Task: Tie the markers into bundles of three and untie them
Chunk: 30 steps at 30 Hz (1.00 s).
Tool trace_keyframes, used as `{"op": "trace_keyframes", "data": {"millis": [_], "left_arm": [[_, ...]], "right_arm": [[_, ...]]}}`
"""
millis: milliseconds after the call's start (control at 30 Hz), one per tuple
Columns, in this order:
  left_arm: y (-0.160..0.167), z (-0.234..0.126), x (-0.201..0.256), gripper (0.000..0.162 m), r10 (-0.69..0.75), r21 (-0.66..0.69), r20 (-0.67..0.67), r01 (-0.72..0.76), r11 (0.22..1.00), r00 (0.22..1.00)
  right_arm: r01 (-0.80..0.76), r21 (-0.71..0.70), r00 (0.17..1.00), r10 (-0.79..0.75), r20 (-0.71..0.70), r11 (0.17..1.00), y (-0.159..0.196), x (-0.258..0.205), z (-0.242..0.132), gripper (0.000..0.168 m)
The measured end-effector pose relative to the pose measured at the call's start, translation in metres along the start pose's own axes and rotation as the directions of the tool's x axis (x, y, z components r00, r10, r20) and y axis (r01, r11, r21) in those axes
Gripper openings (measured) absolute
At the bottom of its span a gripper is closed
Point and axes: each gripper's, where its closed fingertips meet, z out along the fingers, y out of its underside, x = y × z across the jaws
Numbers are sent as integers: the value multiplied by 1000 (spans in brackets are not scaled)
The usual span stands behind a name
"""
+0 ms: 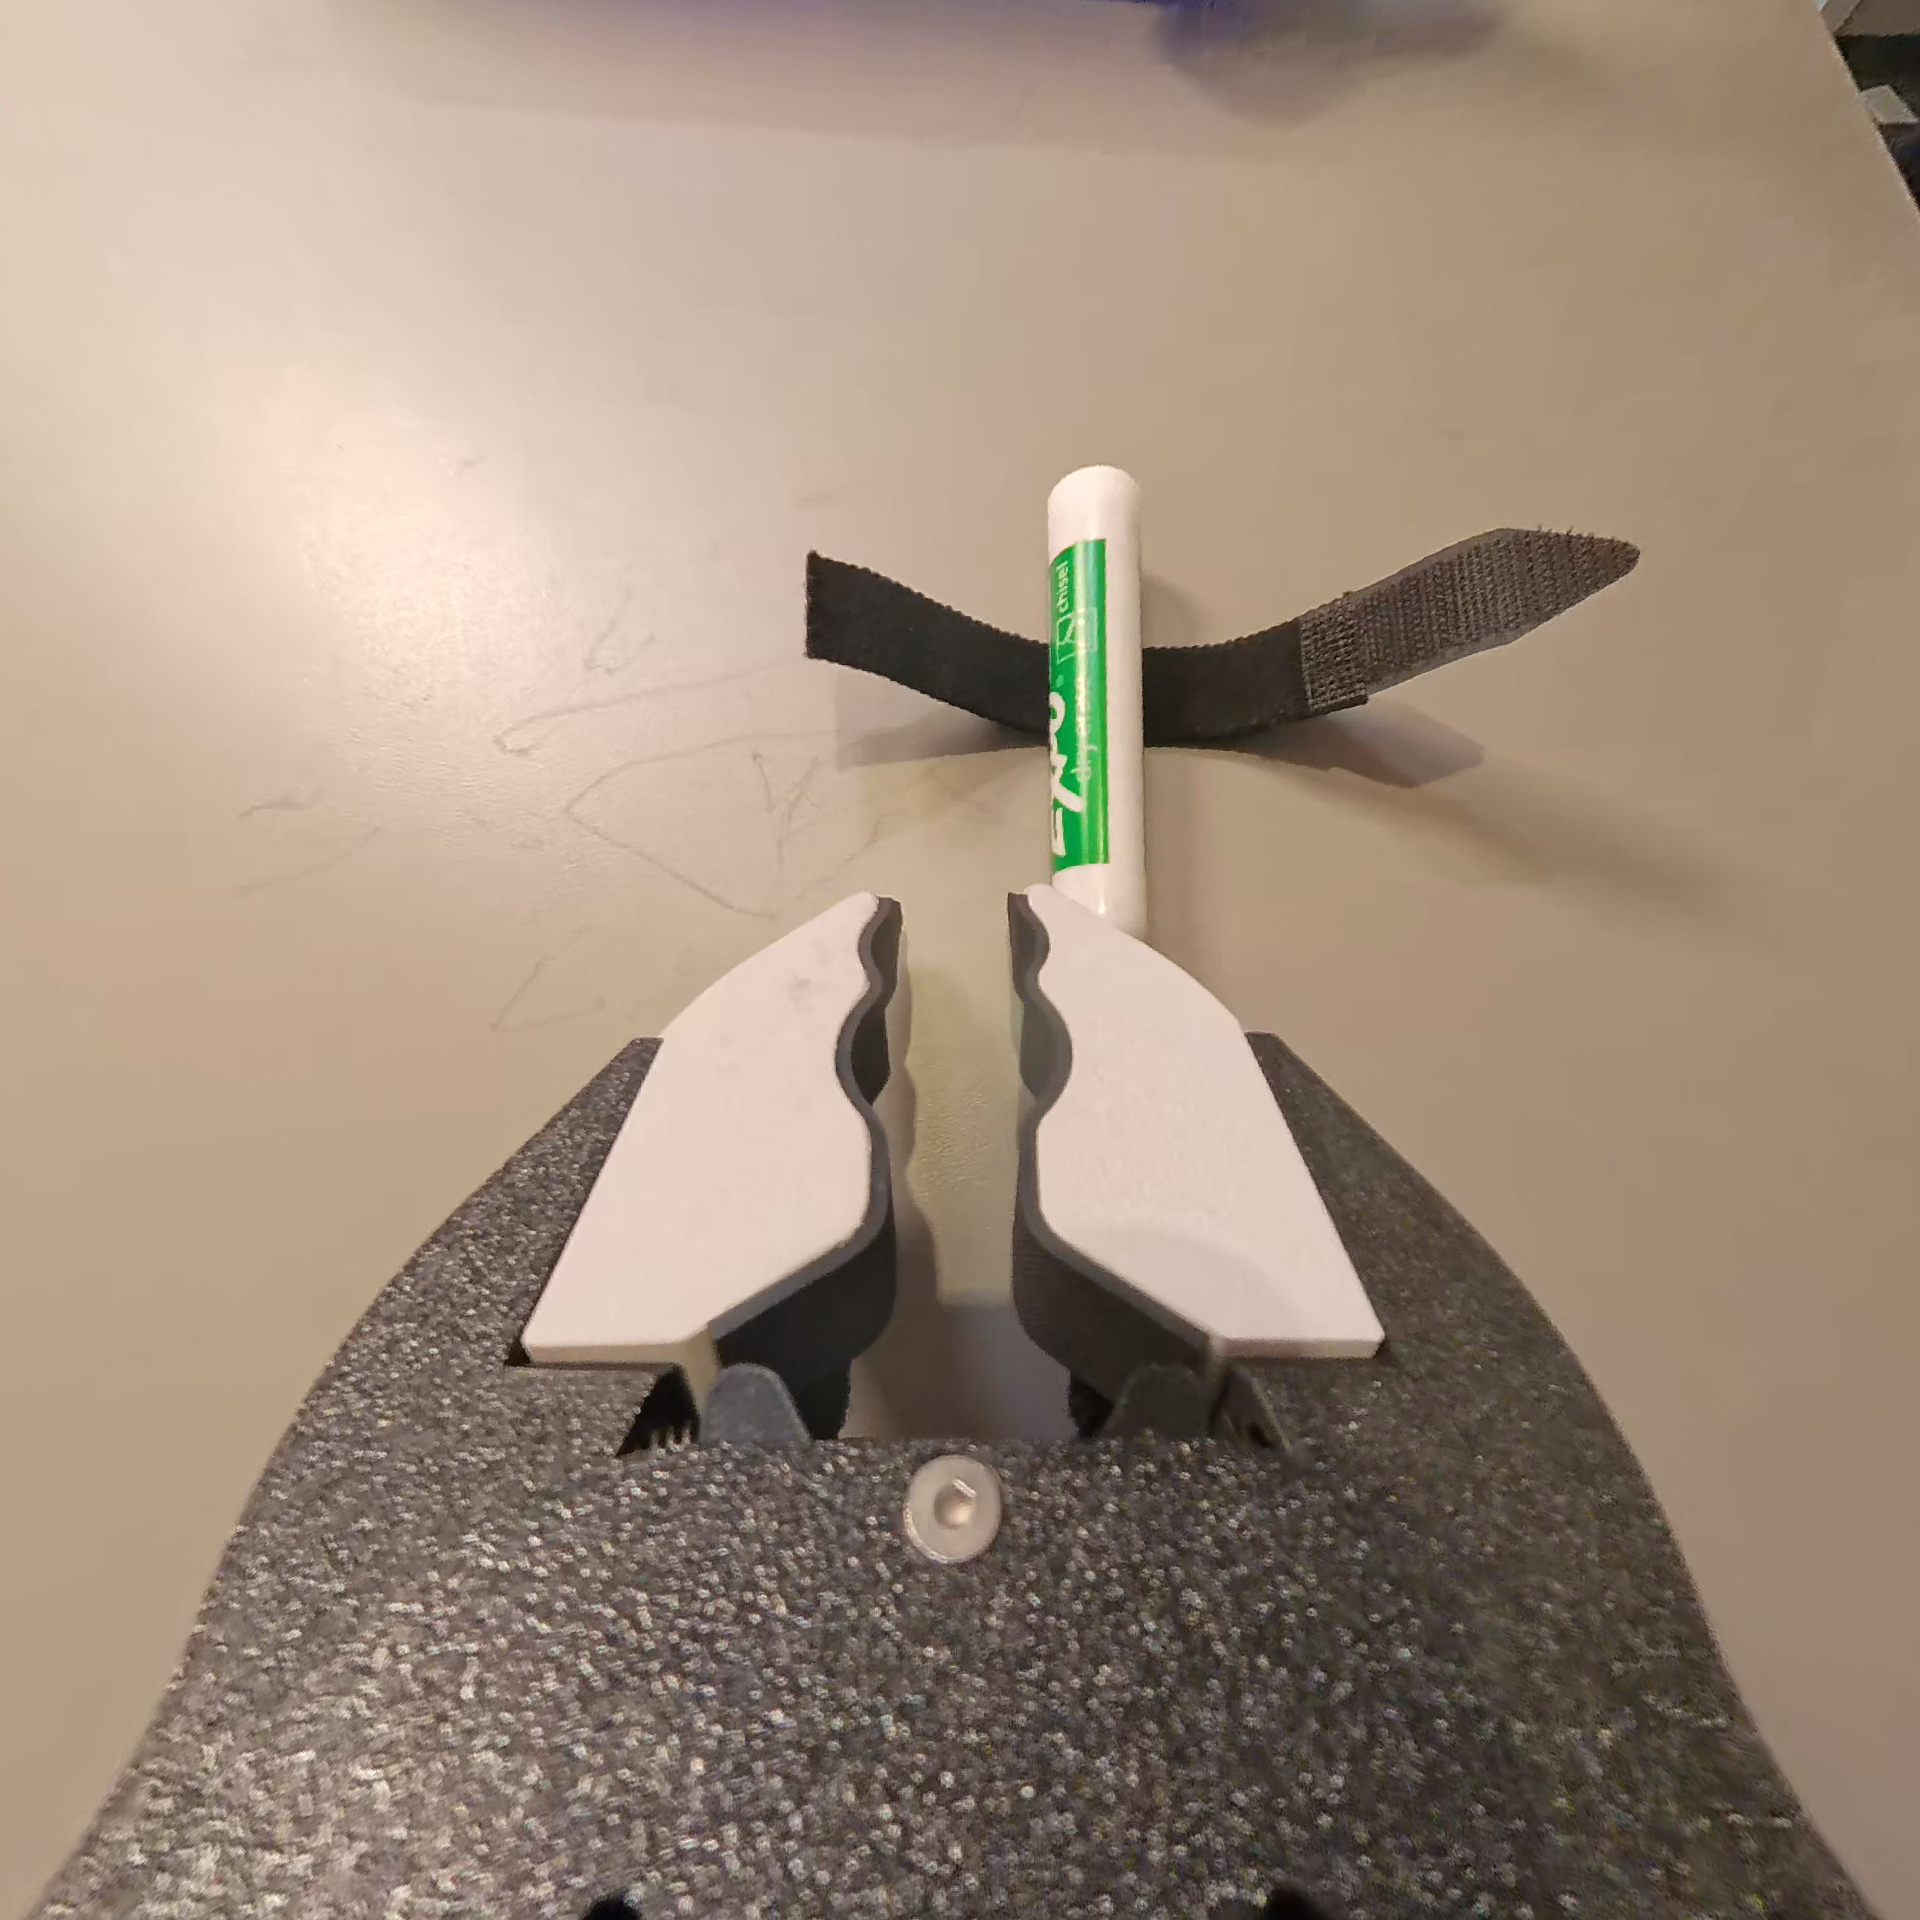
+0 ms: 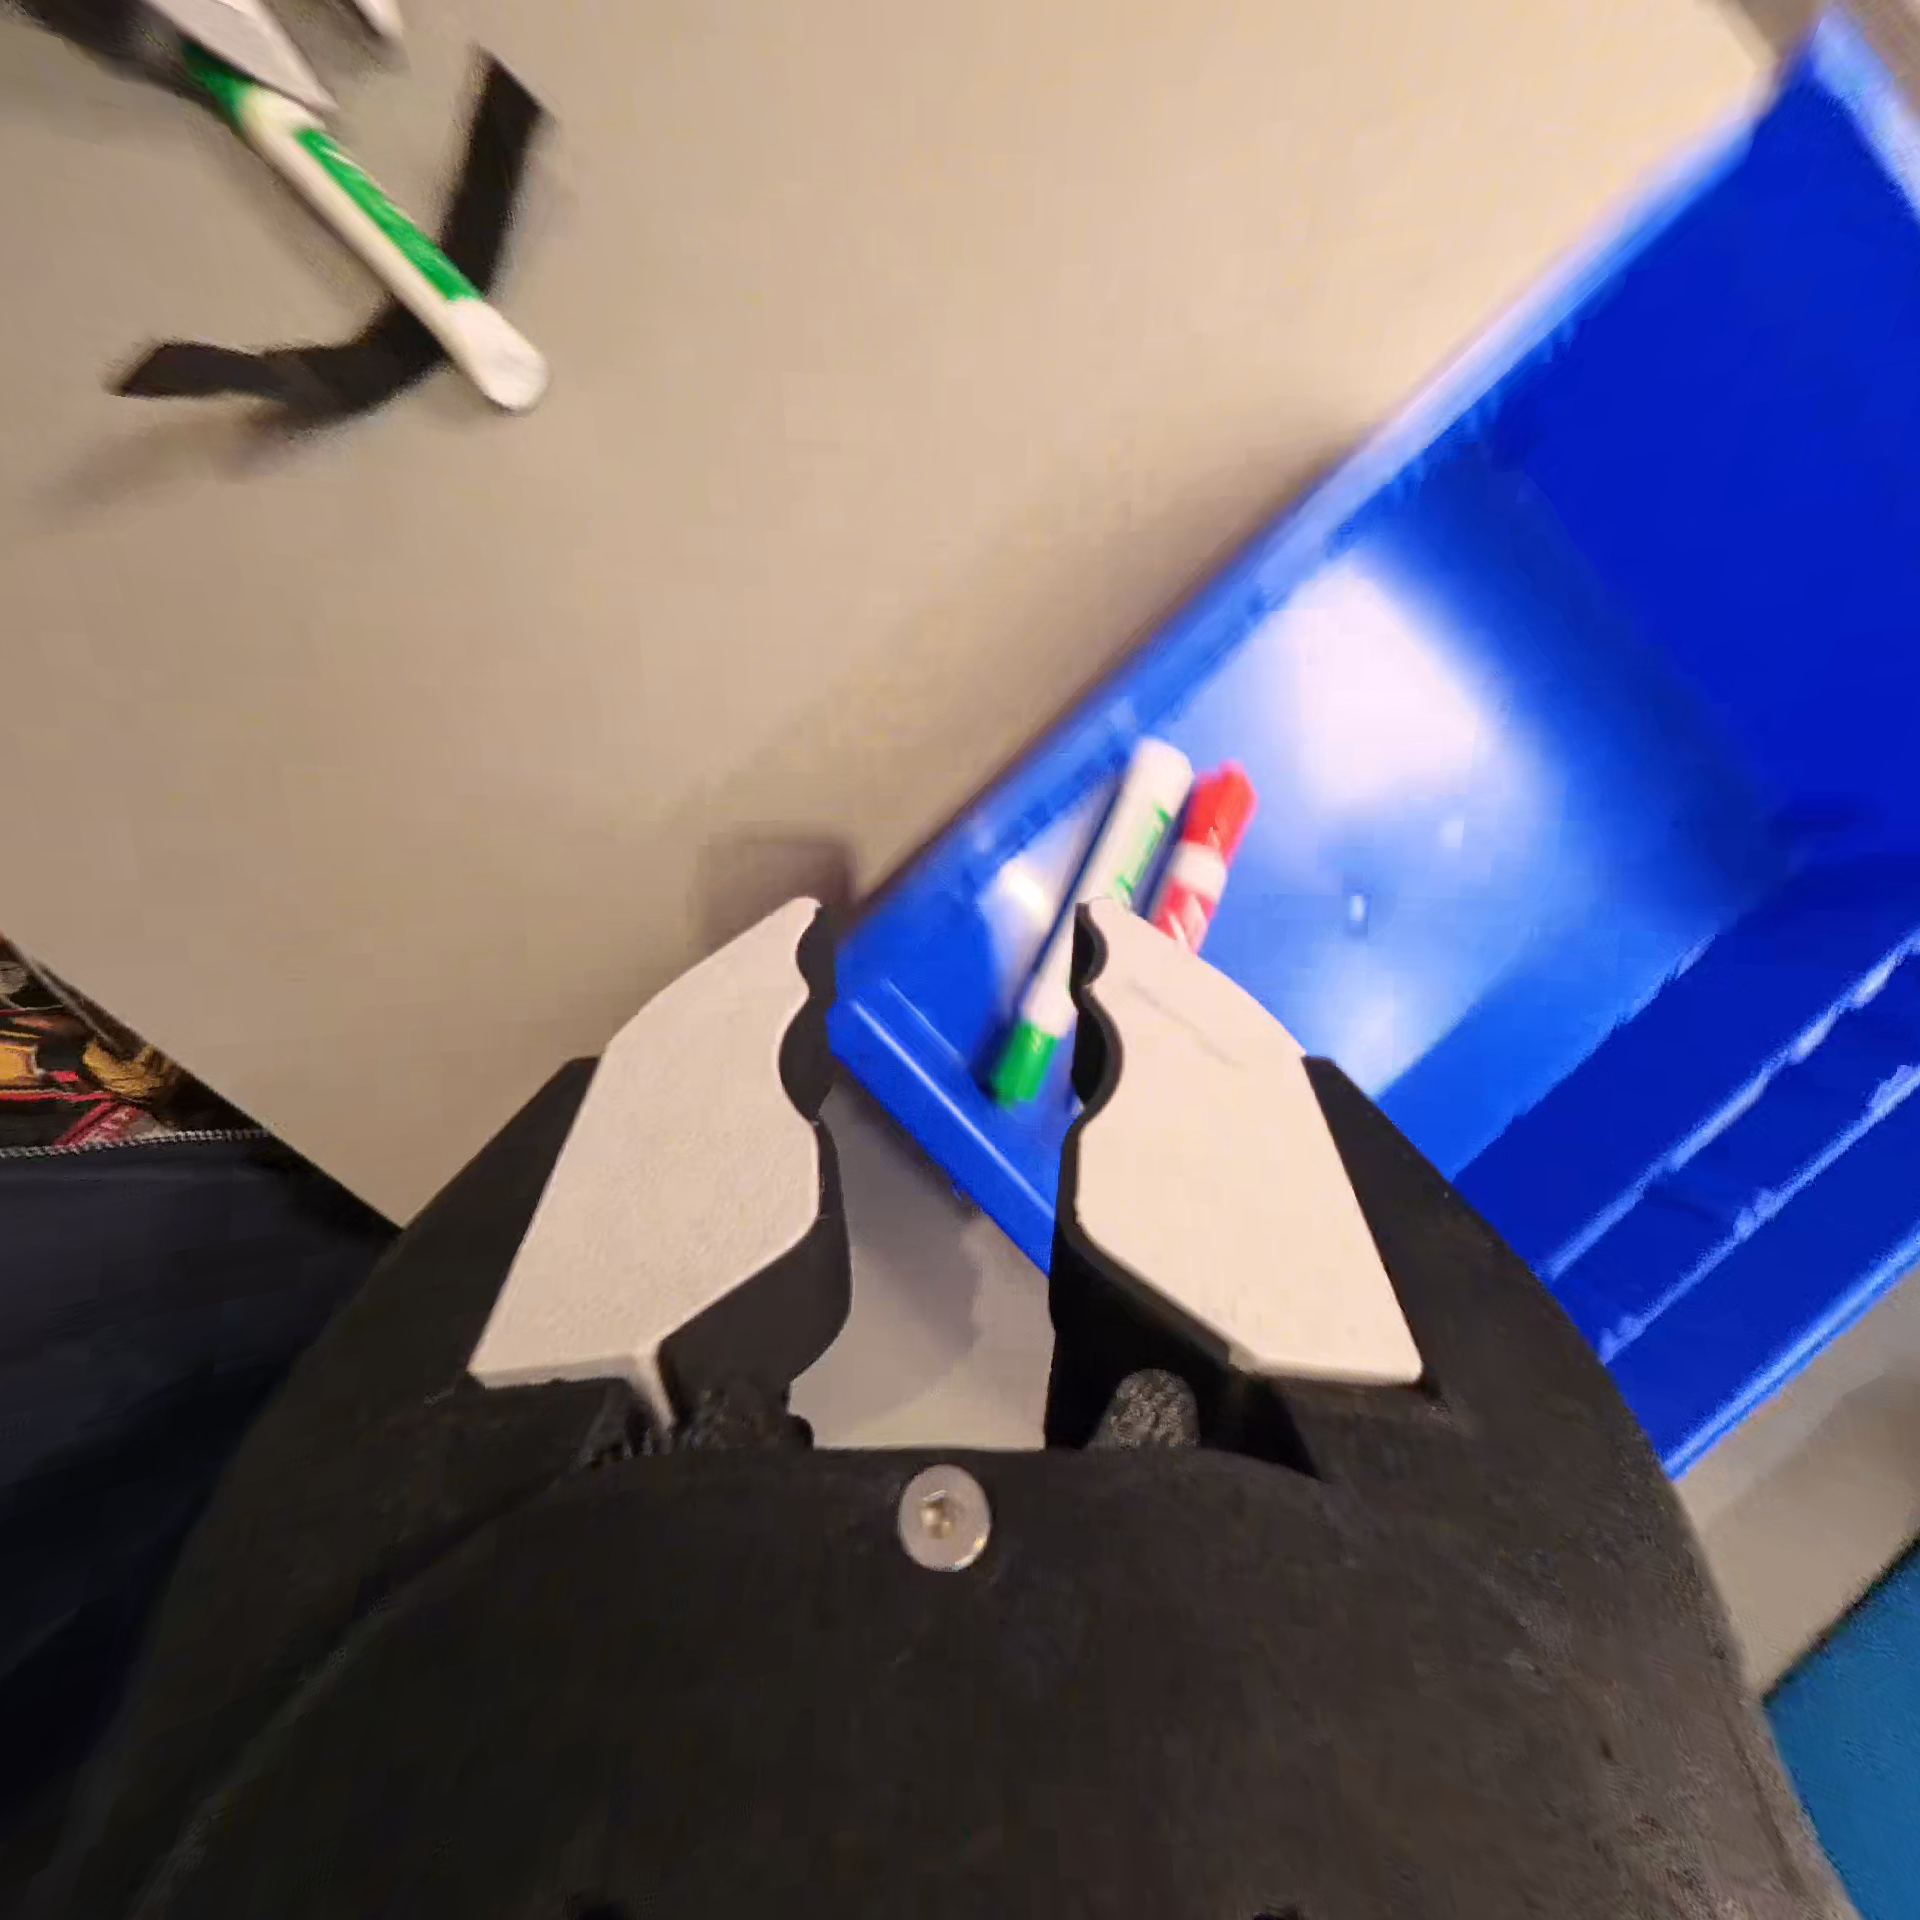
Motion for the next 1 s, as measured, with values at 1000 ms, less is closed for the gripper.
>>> {"op": "trace_keyframes", "data": {"millis": [1000], "left_arm": [[-2,-2,3,21,12,17,-12,-12,1000,1000]], "right_arm": [[343,121,927,-356,113,931,-79,-111,76,19]]}}
